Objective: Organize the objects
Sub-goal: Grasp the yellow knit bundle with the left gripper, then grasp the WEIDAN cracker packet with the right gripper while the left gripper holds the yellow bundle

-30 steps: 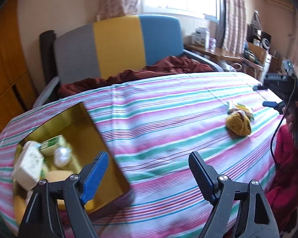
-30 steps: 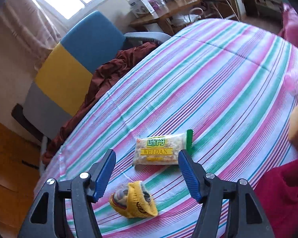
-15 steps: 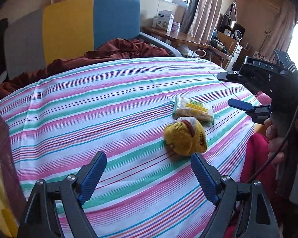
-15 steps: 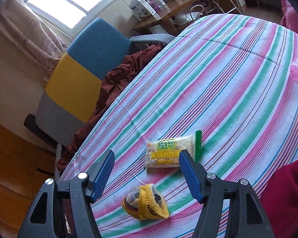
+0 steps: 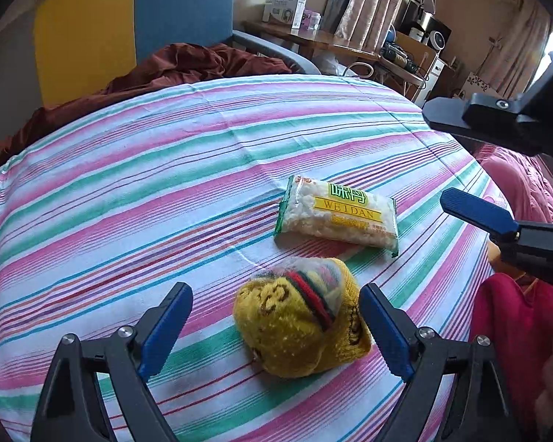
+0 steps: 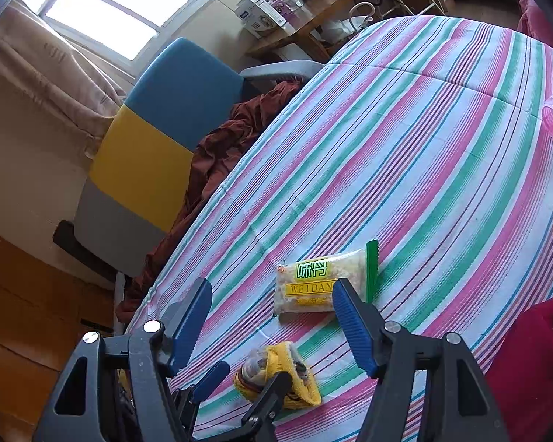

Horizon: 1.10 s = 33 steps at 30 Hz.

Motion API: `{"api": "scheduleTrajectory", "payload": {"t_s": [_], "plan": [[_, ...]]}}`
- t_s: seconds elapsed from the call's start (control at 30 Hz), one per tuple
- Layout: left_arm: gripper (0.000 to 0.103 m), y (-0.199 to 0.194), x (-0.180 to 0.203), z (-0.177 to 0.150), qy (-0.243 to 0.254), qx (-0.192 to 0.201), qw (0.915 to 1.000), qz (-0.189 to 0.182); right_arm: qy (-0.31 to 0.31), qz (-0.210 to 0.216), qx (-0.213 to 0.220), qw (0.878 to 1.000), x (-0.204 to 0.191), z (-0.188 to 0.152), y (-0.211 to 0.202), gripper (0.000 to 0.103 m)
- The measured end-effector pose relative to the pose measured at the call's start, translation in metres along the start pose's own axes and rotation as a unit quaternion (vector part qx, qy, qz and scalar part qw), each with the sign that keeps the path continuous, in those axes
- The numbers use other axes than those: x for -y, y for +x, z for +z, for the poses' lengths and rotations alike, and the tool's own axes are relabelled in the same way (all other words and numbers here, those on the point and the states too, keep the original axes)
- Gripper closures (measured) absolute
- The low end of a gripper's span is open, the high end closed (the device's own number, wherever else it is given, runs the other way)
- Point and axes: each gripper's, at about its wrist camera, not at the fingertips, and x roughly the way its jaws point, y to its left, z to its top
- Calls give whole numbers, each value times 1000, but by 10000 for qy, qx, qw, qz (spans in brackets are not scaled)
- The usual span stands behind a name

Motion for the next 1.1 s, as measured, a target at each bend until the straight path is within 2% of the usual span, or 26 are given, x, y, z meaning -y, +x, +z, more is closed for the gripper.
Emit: {"api": "scheduleTrajectory", "payload": {"t_s": [0.03, 0.07, 0.1, 0.13, 0.2, 0.27, 0.6, 0.7, 0.8, 0.93, 1.03, 1.1], "plan": [[11, 5, 1, 1, -14, -27, 10000, 11, -29, -6, -3, 10000, -1, 0, 0, 34], [20, 8, 1, 1, -20, -61, 10000, -11, -35, -2, -12, 10000, -1, 0, 1, 34], [39, 11, 0, 0, -35, -99, 9998, -148, -31, 6, -22, 10000, -1, 0, 1, 34], [45, 11, 0, -2, -42, -116, 9995, -274, -30, 8, -26, 10000, -1, 0, 1, 34], [55, 1, -1, -8, 21, 0, 9996, -288, -62, -12, -39, 10000, -1, 0, 2, 34], [60, -10, -7, -17, 17, 94, 9995, -305, -124, -49, -89, 9999, -3, -1, 4, 34], [59, -81, -74, -107, -211, 705, 9972, -162, -378, -386, -306, 9981, -9, -5, 13, 34], [59, -85, -87, -118, -376, 823, 9954, -312, -547, -601, -515, 9954, -14, -9, 22, 34], [59, -83, -85, -119, -277, 904, 9950, -307, -864, -913, -867, 9883, -22, -14, 36, 34], [59, -81, -86, -120, -309, 978, 9940, -377, -1838, -1389, -1281, 9647, -44, -15, 55, 34], [59, -80, -87, -121, -326, 1018, 9934, -412, -2877, -1709, -1620, 9283, -67, -14, 73, 34], [58, -80, -88, -121, -350, 1026, 9931, -447, -3564, -1917, -1875, 8951, -76, -15, 85, 34]]}}
